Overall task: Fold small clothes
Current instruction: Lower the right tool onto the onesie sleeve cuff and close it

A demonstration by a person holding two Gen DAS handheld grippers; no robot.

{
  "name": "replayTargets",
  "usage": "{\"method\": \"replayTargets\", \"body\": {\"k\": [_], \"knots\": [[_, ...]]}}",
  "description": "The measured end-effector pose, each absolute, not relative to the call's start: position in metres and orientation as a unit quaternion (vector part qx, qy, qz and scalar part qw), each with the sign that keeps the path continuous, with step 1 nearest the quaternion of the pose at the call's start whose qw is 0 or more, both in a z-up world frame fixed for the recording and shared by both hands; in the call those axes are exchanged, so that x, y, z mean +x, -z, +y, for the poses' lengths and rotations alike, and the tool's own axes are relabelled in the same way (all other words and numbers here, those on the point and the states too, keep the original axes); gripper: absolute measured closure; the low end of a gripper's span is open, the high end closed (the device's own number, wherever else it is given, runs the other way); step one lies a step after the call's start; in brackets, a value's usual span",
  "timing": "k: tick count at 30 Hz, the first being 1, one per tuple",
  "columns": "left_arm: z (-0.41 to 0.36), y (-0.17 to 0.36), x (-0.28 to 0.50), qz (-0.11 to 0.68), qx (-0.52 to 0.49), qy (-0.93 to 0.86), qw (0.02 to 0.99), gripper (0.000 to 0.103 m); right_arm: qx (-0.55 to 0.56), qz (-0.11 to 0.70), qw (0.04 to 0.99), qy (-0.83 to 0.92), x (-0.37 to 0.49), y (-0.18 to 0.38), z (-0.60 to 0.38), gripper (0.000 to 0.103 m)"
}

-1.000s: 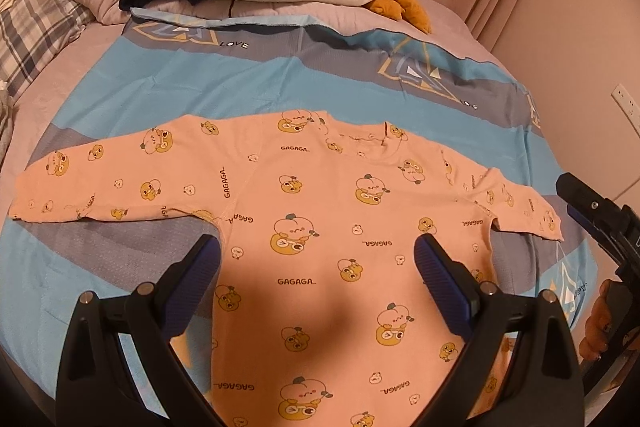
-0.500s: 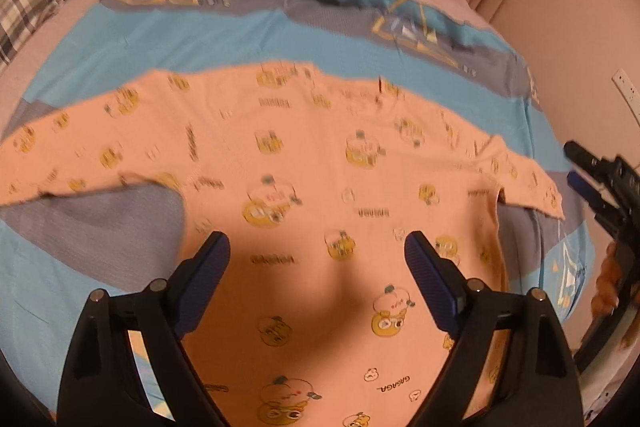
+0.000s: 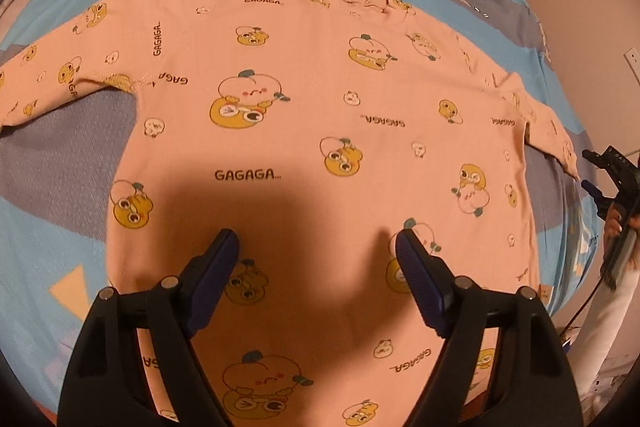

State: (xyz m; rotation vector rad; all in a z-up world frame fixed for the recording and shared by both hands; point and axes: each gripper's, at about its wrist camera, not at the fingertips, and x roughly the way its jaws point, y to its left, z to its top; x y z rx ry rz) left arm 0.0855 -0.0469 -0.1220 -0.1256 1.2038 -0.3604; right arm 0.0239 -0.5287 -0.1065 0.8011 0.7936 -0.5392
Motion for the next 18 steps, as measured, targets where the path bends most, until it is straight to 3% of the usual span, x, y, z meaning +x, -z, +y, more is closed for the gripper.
{"method": "replayTargets", "body": {"k": [11, 13, 15, 18], "knots": [[-0.04, 0.124, 0.086, 0.559, -0.091, 0.166, 0.807, 0.021, 0.414, 0.369, 0.779, 0.292, 0.021, 0.139, -0.575, 0.043], [-0.038, 0.123, 0.087, 0.56, -0.103, 0.168, 0.805, 0.022, 0.41, 0.367, 0.781, 0.295, 0.025, 0.142, -0.575, 0.072], [-0.034, 0.12, 0.088, 0.559, -0.117, 0.168, 0.803, 0.022, 0.395, 0.375, 0.783, 0.301, 0.031, 0.146, -0.583, 0.092], [-0.026, 0.111, 0.086, 0.548, -0.129, 0.163, 0.81, 0.022, 0.389, 0.364, 0.793, 0.296, 0.027, 0.134, -0.586, 0.096]]}}
